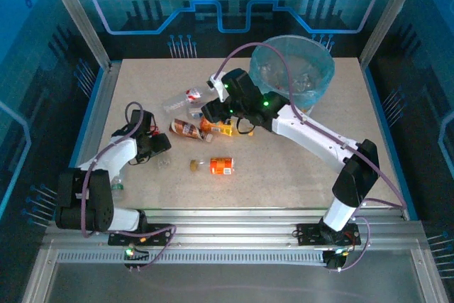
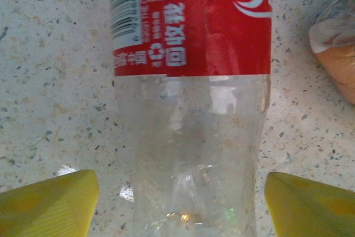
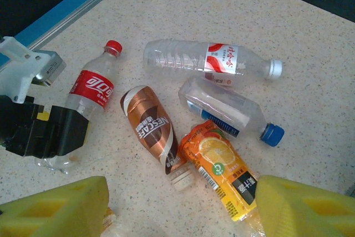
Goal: Put the plastic bottles in the bin
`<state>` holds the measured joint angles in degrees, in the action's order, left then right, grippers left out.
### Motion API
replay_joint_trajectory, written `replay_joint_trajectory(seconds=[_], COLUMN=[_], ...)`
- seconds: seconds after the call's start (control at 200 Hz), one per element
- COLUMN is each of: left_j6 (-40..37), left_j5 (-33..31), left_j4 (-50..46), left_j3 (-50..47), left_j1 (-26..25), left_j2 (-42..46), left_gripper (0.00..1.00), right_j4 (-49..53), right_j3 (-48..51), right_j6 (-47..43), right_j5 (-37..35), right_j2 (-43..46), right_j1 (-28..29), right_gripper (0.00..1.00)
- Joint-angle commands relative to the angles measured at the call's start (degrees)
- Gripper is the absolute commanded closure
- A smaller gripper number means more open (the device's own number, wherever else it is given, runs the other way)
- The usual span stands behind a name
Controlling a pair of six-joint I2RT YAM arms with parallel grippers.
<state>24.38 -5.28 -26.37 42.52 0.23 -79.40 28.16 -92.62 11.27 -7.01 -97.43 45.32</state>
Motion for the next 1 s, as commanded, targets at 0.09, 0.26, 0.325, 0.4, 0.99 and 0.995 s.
replay_joint_trajectory(seconds=[0.09, 0.26, 0.325, 0.4, 0.99, 0.995], left_j6=[-1.0, -0.4, -0.4, -0.6, -15.7, -16.0], left_j5=[0.6, -1.5, -2.2, -2.9, 7.8, 8.1], left_j4=[1.9, 2.5, 2.5, 2.1, 9.9, 10.1], left_j3=[0.9, 0.3, 0.1, 0.0, 1.1, 1.1], left_j1=[0.4, 0.4, 0.4, 0.5, -10.4, -10.7], left_j2=[-1.0, 1.8, 4.1, 7.0, 42.2, 42.5], left_gripper=[0.30, 0.42, 0.45, 0.49, 0.66, 0.66], right_j4=[0.7, 1.0, 1.1, 0.9, -12.5, -13.0], right_j3=[1.0, 1.1, 1.3, 1.6, 8.1, 8.3], right_j6=[-0.3, -0.1, -0.1, -0.3, 2.3, 2.5], right_j5=[0.2, 0.0, -0.1, -0.4, 8.6, 8.9], right_j2=[2.0, 2.5, 3.0, 3.5, 13.8, 14.0], right_j1=[-0.2, -0.1, -0.1, -0.2, -0.9, -1.0], right_gripper=[0.28, 0.28, 0.28, 0.28, 0.30, 0.31])
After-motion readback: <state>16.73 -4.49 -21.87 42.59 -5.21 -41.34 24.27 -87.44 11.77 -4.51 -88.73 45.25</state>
